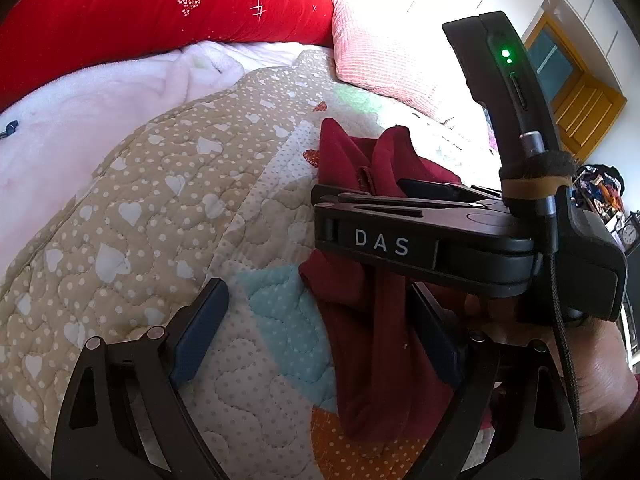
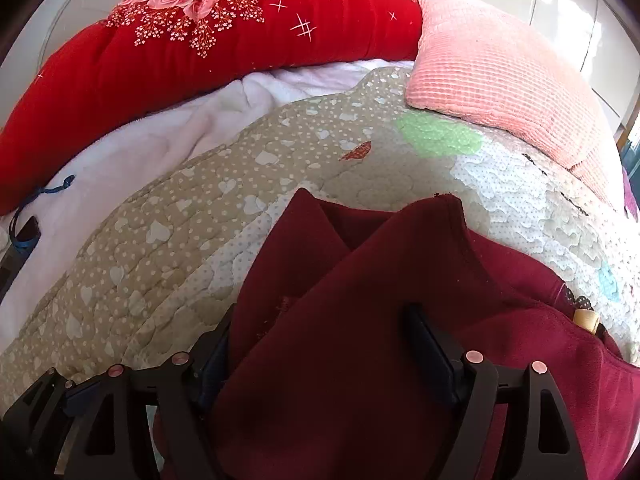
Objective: Fold small clothes
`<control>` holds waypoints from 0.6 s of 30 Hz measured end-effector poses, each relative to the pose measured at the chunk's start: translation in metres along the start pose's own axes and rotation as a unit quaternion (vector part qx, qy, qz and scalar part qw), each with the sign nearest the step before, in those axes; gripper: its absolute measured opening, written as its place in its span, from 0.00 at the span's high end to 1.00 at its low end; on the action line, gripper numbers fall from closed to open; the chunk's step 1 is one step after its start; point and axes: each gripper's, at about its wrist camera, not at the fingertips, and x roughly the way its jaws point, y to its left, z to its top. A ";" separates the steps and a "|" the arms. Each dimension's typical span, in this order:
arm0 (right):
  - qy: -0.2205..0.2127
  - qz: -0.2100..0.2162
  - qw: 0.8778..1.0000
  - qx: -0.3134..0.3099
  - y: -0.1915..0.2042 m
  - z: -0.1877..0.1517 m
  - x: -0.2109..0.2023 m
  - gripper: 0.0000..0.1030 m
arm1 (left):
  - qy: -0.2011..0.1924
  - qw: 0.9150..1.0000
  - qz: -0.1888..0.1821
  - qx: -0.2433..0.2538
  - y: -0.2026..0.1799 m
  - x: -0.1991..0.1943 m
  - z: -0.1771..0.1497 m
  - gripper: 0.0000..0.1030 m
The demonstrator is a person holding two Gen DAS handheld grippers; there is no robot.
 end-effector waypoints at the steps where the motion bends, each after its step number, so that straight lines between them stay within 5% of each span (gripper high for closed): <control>1: -0.001 -0.002 1.000 -0.001 0.001 0.000 0.000 0.24 | 0.000 1.000 0.000 0.000 0.000 0.000 0.000 0.13; 10: -0.021 0.005 1.000 0.011 -0.002 -0.003 -0.010 0.35 | 0.000 1.000 -0.001 0.002 -0.002 0.000 0.000 0.10; 18: -0.048 0.056 0.996 0.040 -0.012 -0.006 -0.032 0.68 | -0.004 1.000 -0.011 0.003 -0.008 0.000 0.002 0.09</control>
